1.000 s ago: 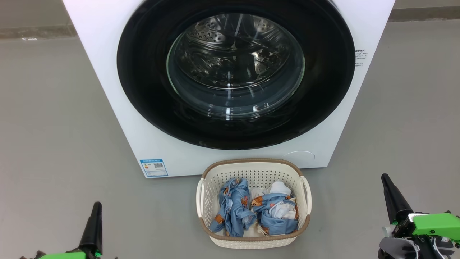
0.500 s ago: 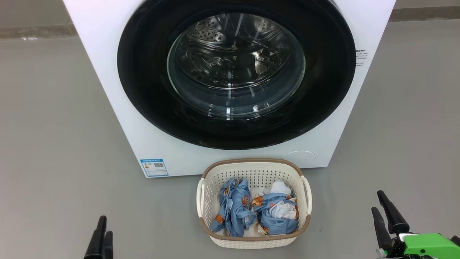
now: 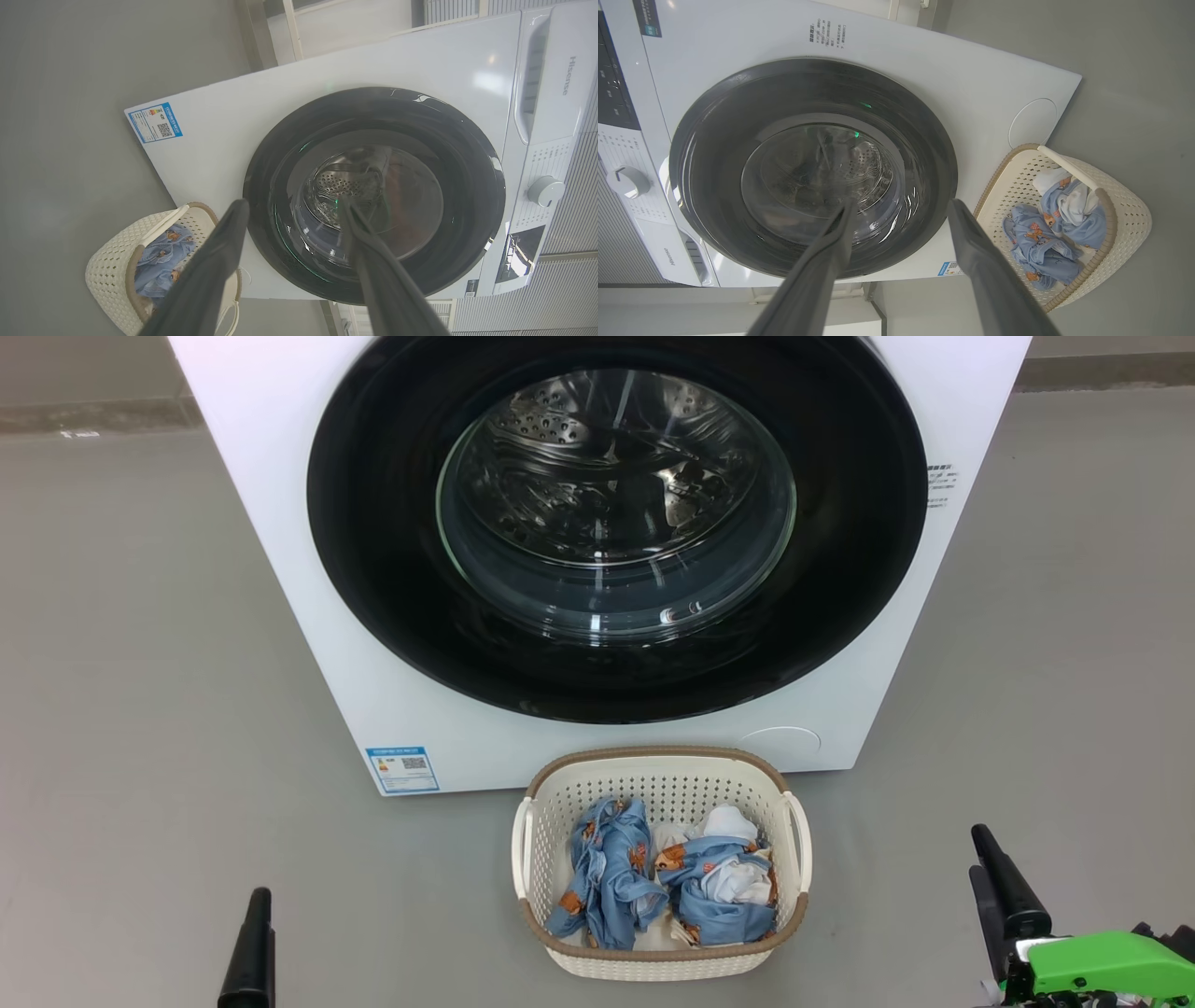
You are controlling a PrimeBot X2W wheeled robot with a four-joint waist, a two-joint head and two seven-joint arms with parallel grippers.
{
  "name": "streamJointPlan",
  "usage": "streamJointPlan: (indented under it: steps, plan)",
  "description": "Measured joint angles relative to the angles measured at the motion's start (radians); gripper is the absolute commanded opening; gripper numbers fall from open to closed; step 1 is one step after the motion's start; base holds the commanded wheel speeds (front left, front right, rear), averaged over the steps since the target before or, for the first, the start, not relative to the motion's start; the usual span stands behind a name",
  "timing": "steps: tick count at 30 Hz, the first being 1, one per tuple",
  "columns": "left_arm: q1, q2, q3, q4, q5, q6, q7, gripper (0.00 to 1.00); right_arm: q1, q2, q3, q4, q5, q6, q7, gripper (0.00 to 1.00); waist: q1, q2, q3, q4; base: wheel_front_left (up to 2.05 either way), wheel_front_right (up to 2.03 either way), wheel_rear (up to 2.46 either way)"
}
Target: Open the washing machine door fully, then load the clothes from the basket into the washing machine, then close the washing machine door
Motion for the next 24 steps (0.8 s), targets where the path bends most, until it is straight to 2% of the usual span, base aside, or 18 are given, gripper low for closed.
streamJointPlan:
  steps: [12,24]
  plan:
    - [0.0,0.002,-0.002,-0.027,0.199,0.0,-0.035,1.0,-0.005,-0.018,0.035,-0.019,-0.162,0.0,-0.032,1.0,-0.0001,0.0,0.0,0.003,0.0,0.0,0.0]
    - [0.0,0.002,-0.005,-0.033,0.34,0.0,-0.063,1.0,-0.005,-0.039,0.063,-0.036,-0.304,0.0,-0.065,1.0,0.0,0.0,-0.001,0.006,0.0,0.0,0.0]
